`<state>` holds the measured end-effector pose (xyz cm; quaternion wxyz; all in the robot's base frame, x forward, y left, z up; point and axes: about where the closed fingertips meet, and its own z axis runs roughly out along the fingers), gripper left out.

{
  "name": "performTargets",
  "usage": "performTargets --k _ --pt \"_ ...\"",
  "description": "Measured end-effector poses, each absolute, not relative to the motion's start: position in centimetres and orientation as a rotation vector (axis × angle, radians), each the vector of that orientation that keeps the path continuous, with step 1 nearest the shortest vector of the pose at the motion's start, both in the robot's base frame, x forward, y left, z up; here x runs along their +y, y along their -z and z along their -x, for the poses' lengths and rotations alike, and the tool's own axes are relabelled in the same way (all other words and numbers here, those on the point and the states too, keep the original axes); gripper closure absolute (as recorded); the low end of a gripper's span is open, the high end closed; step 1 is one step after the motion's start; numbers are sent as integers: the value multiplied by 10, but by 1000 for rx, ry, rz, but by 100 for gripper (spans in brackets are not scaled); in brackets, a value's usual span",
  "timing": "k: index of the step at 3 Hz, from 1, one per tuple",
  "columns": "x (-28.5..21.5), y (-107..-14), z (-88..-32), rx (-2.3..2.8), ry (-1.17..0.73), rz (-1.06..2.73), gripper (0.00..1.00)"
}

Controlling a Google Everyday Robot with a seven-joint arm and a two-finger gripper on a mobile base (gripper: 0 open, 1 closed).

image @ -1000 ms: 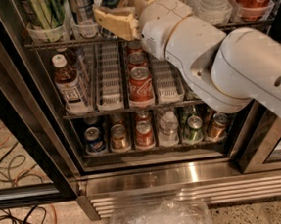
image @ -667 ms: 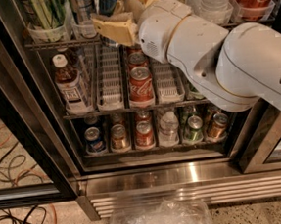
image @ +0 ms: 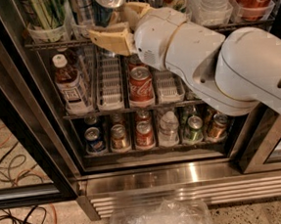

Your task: Pick redbull can from top shelf of fridge

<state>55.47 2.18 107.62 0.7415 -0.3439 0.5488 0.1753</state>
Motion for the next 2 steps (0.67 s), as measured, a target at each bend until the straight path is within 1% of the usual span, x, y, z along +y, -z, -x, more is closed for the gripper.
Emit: performTargets --k 2 --pt "51 -1041 -499 1276 -465 846 100"
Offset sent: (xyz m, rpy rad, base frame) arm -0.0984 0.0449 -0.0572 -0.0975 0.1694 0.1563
